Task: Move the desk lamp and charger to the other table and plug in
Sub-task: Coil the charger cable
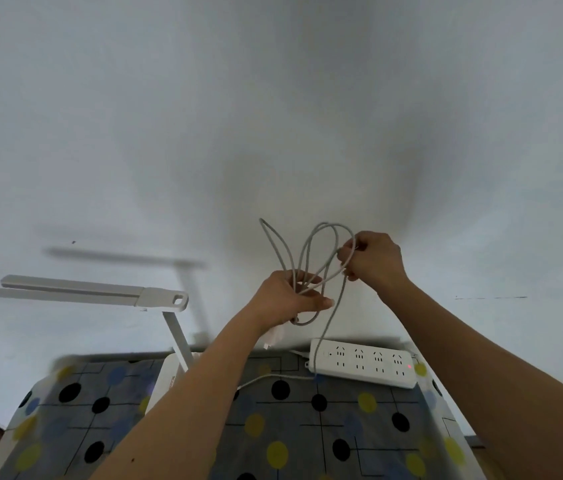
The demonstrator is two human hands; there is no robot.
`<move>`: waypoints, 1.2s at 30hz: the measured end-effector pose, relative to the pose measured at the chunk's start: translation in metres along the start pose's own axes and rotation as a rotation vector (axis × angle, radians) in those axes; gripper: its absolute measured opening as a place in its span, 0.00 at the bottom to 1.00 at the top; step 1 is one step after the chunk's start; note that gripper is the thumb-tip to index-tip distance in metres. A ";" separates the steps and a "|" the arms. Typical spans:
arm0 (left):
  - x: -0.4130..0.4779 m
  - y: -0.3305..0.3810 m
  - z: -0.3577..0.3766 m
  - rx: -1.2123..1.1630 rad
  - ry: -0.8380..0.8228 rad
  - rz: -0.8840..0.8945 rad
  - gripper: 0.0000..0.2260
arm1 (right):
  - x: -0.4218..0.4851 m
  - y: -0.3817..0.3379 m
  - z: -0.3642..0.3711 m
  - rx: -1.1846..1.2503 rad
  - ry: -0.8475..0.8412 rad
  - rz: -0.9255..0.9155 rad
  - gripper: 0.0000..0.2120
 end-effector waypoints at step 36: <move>-0.004 0.023 -0.011 -0.496 0.079 0.019 0.03 | -0.074 0.071 0.109 -0.159 -0.695 0.179 0.16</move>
Point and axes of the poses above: each hand's wrist, its own x-axis towards the middle knuckle, its own z-axis out of the palm, y = z × x, the point moved 8 cm from there along x, towards the middle knuckle, and after that the axes turned 2 degrees about z, right-handed, at the moved point
